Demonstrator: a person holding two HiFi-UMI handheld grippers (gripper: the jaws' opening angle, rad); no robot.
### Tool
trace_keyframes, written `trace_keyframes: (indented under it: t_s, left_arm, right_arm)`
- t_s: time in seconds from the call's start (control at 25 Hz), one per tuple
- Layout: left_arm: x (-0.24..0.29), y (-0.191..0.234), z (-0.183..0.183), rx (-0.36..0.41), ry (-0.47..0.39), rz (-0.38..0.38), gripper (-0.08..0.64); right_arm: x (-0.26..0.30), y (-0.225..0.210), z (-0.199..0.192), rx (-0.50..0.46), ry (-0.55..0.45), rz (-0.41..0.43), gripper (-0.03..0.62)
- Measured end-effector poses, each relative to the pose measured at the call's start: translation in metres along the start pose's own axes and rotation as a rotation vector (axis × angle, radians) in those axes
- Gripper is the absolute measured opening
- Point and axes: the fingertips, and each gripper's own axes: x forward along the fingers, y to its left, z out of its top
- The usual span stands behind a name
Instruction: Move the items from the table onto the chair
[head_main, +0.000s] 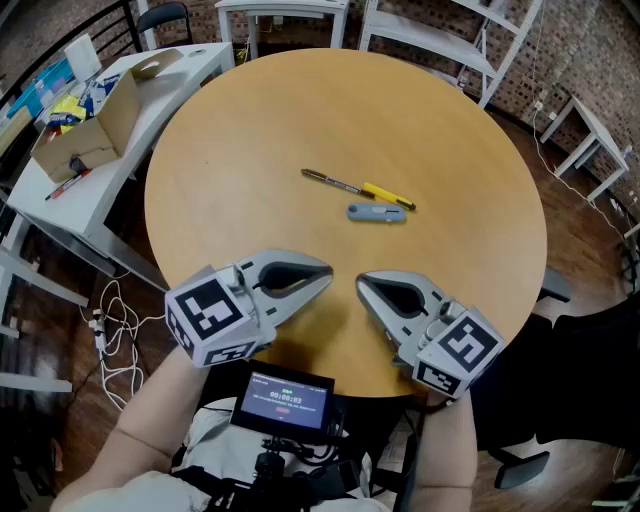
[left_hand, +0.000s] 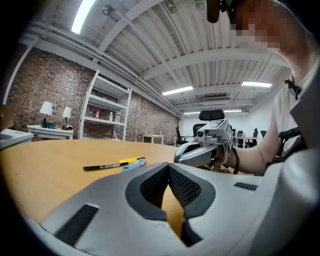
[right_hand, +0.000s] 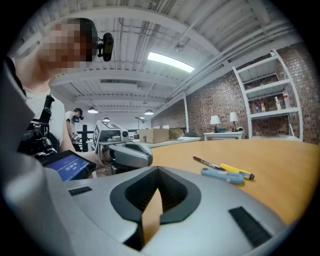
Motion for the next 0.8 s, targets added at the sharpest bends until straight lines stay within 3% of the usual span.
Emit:
trace_keyframes:
  t_s: [0.24,0.4,0.56,0.72,0.8]
  left_arm:
    - [-0.002,-0.005,0.001,-0.024,0.037,-0.025,0.012]
    - [-0.001,-0.008,0.005,-0.030,0.045,-0.044,0.012]
    - [-0.001,-0.007,0.004,-0.017,0.042,-0.048,0.011]
    - [-0.002,-0.006,0.000,0.009,0.037,-0.055,0.011]
    - [-0.001,-0.006,0.000,0.012,0.036,-0.056,0.011]
  right_arm:
    - [0.001,-0.027,0.023,-0.147,0.096,-0.051,0.006]
    - [0.007,-0.053,0.016,-0.331,0.316,-0.075,0.008]
    - [0.017,-0.082,0.006,-0.514,0.475,-0.062,0.015]
    - [0.027,-0.110,-0.009,-0.567,0.631,-0.019,0.121]
    - [0.032,-0.118,-0.016,-0.578,0.690,0.021,0.143]
